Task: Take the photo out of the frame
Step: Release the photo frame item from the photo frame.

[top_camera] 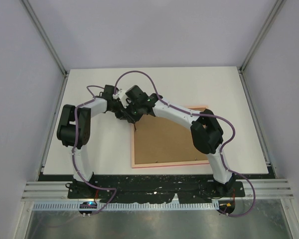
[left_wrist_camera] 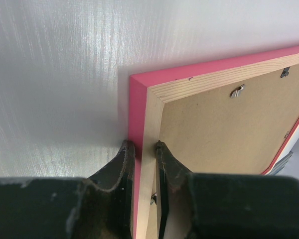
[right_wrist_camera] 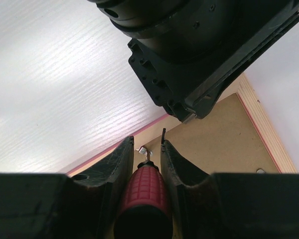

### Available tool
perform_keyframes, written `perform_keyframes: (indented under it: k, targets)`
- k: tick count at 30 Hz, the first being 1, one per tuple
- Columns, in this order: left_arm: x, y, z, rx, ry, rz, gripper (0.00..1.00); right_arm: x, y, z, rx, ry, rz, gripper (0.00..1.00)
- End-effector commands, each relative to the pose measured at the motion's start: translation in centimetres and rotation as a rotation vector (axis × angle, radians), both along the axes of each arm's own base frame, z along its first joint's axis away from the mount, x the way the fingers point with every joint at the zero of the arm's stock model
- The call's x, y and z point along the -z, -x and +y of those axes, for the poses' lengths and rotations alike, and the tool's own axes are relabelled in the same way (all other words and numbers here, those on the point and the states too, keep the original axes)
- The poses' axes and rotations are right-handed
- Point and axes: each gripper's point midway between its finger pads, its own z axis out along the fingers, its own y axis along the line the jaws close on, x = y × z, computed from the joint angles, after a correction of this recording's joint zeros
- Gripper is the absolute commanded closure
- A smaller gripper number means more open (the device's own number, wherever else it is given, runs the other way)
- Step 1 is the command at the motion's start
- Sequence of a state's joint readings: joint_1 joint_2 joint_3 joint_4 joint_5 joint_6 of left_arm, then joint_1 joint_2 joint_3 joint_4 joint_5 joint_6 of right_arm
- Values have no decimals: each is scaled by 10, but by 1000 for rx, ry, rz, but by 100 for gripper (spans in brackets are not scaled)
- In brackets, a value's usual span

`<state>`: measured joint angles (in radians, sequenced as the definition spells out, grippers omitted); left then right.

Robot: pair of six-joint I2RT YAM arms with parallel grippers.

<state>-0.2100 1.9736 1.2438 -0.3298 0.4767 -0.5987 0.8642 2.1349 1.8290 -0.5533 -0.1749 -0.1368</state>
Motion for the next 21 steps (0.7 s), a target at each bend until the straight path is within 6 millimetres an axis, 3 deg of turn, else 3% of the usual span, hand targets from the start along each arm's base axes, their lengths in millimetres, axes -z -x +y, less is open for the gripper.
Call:
perform_keyframes:
  k: [1,21]
  targets:
    - [11,0,5,-27,-7,31,100,-26,0,15,-33,-66,-53,92]
    - [11,-1,5,-28,-7,28,100,-23,-1,16,-38,-56,-77,93]
